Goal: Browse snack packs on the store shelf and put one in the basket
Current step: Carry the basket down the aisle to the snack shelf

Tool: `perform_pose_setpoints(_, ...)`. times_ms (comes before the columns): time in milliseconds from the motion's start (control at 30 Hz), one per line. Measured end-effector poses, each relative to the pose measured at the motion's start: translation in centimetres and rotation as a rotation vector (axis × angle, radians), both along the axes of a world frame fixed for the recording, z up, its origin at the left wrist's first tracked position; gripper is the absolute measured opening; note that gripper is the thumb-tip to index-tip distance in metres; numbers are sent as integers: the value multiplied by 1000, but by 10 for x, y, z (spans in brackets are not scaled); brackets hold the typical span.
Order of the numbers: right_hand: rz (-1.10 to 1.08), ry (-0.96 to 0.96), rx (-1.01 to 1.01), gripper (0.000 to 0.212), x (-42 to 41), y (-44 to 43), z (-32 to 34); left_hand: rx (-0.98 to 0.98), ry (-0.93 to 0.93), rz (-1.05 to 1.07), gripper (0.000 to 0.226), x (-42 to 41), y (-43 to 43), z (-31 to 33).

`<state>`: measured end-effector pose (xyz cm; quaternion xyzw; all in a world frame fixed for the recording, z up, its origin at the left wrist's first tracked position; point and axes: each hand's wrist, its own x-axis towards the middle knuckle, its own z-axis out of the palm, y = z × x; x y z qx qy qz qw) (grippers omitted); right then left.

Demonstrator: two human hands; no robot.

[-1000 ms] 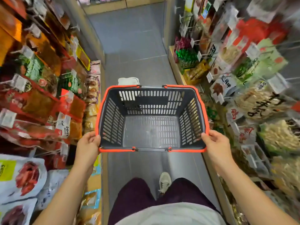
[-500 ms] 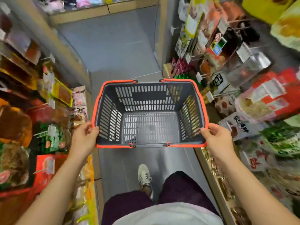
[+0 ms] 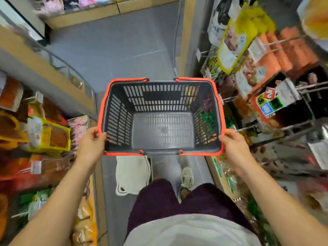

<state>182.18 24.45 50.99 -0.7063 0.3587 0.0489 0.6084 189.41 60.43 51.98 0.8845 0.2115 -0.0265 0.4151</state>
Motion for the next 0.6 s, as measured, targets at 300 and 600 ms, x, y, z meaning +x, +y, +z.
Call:
perform_pose_setpoints(300, 12, 92, -90, 11, 154, -9, -33, -64, 98, -23, 12, 178, -9, -23)
perform_pose_setpoints(600, -116, 160, -12, 24, 276, 7, -118, 19, 273, -323, 9, 400, 3, -117)
